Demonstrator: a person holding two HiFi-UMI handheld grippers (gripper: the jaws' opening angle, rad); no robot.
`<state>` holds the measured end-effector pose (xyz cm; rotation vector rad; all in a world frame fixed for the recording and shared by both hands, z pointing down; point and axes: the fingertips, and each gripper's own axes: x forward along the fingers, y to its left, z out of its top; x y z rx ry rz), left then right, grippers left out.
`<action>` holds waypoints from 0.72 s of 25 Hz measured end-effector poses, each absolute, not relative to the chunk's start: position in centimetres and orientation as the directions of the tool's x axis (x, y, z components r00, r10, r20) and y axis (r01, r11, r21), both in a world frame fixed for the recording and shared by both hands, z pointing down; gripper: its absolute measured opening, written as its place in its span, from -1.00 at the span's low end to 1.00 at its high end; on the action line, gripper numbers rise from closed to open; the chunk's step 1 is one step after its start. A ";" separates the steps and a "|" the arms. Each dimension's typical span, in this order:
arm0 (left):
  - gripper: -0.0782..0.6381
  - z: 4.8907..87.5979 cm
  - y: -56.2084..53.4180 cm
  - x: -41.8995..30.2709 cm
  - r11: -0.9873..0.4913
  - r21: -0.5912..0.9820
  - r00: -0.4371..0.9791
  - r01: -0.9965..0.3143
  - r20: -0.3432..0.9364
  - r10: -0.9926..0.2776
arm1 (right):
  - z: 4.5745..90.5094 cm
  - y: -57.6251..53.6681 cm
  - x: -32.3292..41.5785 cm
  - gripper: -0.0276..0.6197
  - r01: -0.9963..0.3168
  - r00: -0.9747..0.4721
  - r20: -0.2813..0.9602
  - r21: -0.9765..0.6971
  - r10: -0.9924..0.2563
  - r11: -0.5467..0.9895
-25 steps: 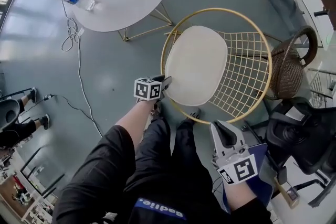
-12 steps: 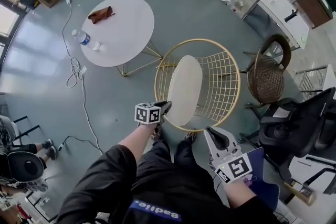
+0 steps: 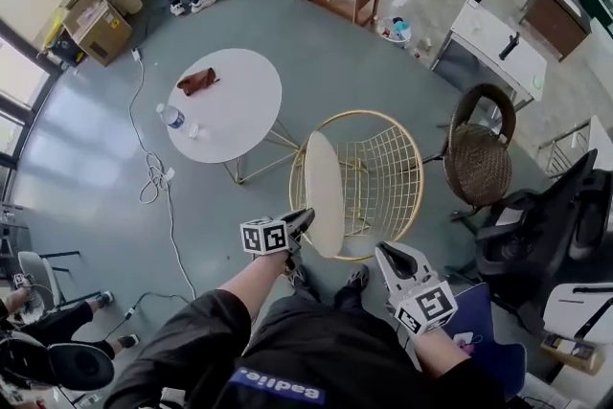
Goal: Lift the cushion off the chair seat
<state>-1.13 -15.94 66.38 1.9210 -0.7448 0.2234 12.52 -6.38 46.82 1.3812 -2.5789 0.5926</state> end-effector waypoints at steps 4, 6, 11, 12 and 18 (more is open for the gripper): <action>-0.69 61.3 -15.4 -1.3 -0.278 0.781 0.793 -0.559 0.405 -0.455 | 46.0 -6.6 12.4 -0.79 -0.818 -0.573 0.303 -0.260 -0.761 0.512; -0.69 58.3 -14.9 -0.9 -0.287 0.802 0.805 -0.524 0.357 -0.474 | 45.5 -6.8 12.2 -0.79 -0.810 -0.585 0.295 -0.248 -0.755 0.531; -0.69 52.3 -13.6 -1.1 -0.322 0.815 0.811 -0.482 0.276 -0.515 | 43.9 -7.8 11.4 -0.79 -0.793 -0.609 0.267 -0.236 -0.747 0.562; -0.69 51.3 -13.3 -1.2 -0.331 0.815 0.812 -0.475 0.262 -0.521 | 43.5 -8.0 11.1 -0.79 -0.790 -0.613 0.259 -0.232 -0.746 0.568; -0.69 45.6 -11.8 -1.8 -0.416 0.777 0.816 -0.472 0.207 -0.540 | 41.4 -8.6 9.3 -0.79 -0.771 -0.636 0.223 -0.226 -0.738 0.596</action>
